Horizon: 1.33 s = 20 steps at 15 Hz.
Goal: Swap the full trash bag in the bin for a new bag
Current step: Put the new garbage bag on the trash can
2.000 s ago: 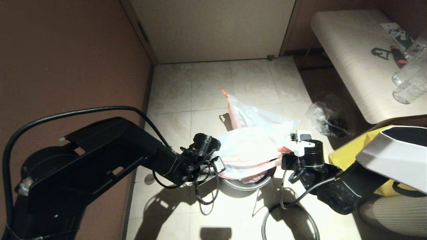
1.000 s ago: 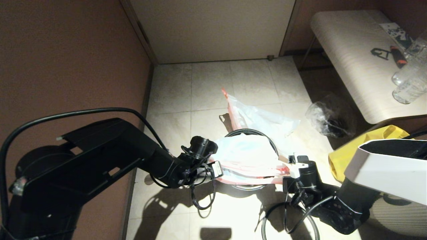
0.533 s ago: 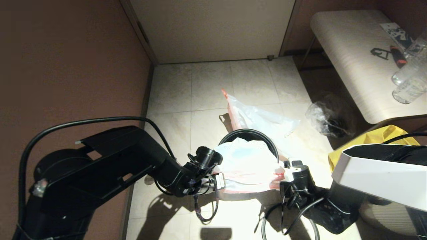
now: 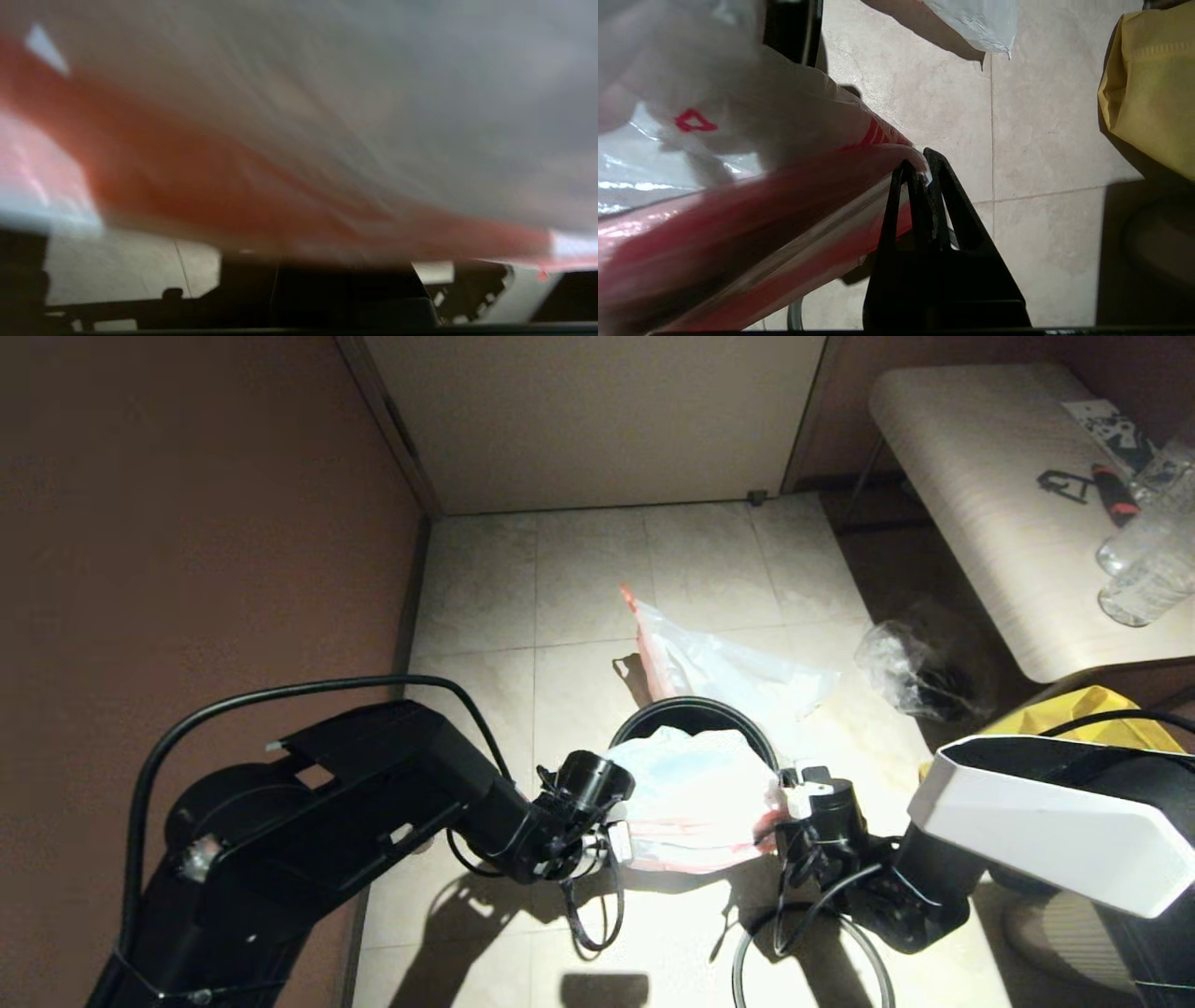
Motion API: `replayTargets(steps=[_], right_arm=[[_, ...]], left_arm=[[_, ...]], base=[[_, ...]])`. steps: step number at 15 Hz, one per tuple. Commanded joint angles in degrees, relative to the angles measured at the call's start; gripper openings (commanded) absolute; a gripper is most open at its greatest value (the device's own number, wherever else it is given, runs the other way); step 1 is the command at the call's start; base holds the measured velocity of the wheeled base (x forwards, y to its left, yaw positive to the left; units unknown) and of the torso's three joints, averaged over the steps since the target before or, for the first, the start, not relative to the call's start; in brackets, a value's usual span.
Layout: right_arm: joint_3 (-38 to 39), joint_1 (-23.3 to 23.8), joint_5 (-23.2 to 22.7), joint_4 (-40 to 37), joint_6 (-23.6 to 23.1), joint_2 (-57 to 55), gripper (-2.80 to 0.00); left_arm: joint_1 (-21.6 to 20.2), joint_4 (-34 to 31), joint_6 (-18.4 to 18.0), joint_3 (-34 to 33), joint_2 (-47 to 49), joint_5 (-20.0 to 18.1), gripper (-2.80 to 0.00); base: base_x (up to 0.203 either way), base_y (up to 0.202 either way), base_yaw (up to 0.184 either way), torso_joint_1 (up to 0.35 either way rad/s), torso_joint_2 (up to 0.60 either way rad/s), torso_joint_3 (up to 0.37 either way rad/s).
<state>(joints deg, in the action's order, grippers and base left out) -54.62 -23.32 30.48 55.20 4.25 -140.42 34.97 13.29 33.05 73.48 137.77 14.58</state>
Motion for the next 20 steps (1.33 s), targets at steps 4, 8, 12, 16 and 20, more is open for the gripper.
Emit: replayTargets(steps=[4,8,12,16,20], right_arm=[[-6.8,1.6,0.5,-5.4,-3.4,-2.7,-2.8],[-7.6,-0.3,0.2,-5.5,-3.4,-2.5,-2.8],[-10.3,-4.1,-0.6,-5.5,-3.0,-2.1,-2.8],[-13.9,-7.0,-1.6,-5.5,-3.0,-1.7,-2.8],[-14.6,-6.6,-1.9,-5.6,-3.3,-4.2,-2.8]], left_arm=[[0.4,0.2,0.1,3.2,3.1,1.5,-2.8],[0.3,1.5,0.3,2.2,1.7,1.4,-2.8],[-0.8,5.2,0.2,-7.2,-4.7,0.2,-2.8],[-3.3,5.4,-2.2,-10.8,-6.2,-0.7,-2.8],[-5.4,5.7,-4.8,-11.7,-3.7,0.2,-2.8]], base=[[0.0,0.0,0.0,0.0,0.0,0.0],[0.0,0.0,0.0,0.0,0.0,0.0],[0.0,0.0,0.0,0.0,0.0,0.0],[0.0,0.0,0.0,0.0,0.0,0.0],[0.0,0.0,0.0,0.0,0.0,0.0]])
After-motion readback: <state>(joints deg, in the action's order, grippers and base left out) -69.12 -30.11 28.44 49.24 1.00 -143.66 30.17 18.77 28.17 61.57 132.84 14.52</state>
